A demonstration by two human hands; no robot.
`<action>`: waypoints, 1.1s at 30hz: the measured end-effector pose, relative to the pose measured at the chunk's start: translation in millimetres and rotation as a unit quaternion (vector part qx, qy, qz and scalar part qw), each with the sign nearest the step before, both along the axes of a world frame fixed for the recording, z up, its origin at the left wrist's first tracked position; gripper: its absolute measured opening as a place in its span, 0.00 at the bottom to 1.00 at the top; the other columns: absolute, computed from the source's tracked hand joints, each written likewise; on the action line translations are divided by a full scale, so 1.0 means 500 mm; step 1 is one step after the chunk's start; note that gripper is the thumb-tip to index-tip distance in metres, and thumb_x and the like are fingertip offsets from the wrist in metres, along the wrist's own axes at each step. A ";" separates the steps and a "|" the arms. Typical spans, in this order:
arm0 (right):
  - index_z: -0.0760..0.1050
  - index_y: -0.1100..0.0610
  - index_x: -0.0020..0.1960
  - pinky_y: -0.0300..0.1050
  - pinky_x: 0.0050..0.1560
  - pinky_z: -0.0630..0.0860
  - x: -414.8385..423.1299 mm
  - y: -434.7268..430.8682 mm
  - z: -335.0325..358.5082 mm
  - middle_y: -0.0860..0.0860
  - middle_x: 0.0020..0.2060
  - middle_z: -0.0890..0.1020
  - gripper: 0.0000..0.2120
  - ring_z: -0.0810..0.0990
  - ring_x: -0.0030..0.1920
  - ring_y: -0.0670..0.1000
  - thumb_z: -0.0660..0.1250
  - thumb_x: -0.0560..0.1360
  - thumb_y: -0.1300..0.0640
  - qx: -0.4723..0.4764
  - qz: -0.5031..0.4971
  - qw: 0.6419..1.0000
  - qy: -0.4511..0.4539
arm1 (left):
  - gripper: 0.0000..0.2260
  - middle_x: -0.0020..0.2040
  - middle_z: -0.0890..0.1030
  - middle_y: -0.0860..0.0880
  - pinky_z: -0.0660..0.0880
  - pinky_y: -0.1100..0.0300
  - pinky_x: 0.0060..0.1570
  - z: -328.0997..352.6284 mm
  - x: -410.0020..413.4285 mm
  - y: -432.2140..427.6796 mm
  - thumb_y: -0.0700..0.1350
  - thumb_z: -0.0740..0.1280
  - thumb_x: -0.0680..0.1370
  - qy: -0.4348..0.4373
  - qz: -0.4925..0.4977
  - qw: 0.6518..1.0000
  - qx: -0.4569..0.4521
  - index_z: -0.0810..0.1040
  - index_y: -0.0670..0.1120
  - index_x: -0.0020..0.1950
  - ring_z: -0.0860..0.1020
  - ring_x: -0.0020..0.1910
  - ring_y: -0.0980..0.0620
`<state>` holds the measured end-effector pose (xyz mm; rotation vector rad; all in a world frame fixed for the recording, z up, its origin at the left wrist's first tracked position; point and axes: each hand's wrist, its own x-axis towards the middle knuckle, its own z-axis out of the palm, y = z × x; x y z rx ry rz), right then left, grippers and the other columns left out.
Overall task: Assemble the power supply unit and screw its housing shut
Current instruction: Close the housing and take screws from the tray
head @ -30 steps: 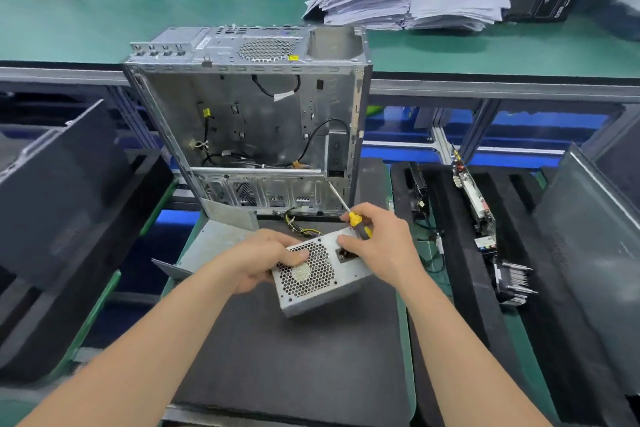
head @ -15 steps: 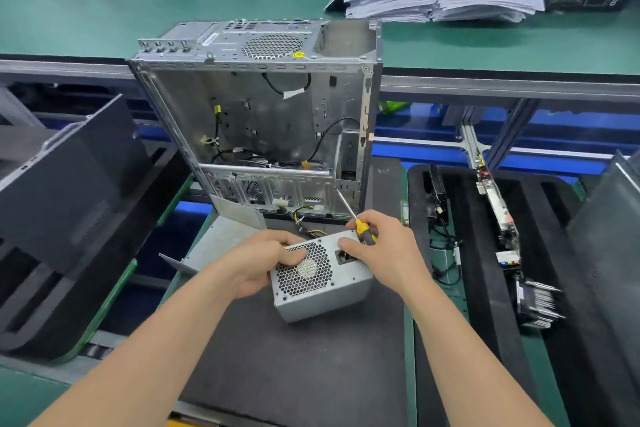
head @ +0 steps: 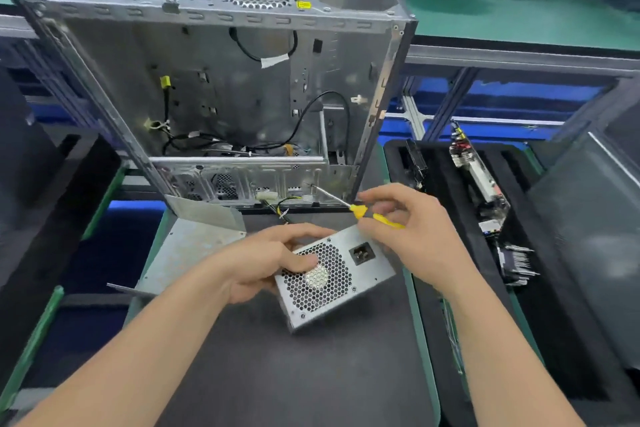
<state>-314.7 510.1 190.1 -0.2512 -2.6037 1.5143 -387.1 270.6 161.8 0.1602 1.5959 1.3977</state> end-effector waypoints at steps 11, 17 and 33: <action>0.84 0.59 0.46 0.42 0.41 0.77 -0.041 -0.062 -0.031 0.57 0.42 0.84 0.05 0.78 0.34 0.51 0.78 0.73 0.60 -0.338 -0.122 0.925 0.123 | 0.20 0.62 0.85 0.48 0.74 0.35 0.67 -0.019 -0.019 0.002 0.32 0.69 0.79 -0.039 0.028 0.999 0.018 0.83 0.53 0.64 0.83 0.61 0.43; 0.82 0.53 0.47 0.46 0.38 0.77 -0.050 -0.058 -0.017 0.52 0.38 0.84 0.05 0.79 0.34 0.53 0.74 0.79 0.52 -0.236 -0.135 0.949 0.159 | 0.20 0.61 0.85 0.45 0.74 0.33 0.66 -0.017 -0.017 0.000 0.33 0.67 0.81 -0.036 0.019 0.999 0.005 0.81 0.54 0.66 0.83 0.62 0.40; 0.76 0.51 0.47 0.39 0.43 0.76 -0.047 -0.077 0.029 0.46 0.37 0.82 0.05 0.82 0.39 0.51 0.70 0.81 0.54 -0.029 -0.083 0.976 0.202 | 0.17 0.60 0.85 0.43 0.77 0.36 0.64 -0.006 -0.010 0.006 0.34 0.67 0.81 -0.035 0.031 0.999 -0.016 0.82 0.54 0.63 0.83 0.61 0.40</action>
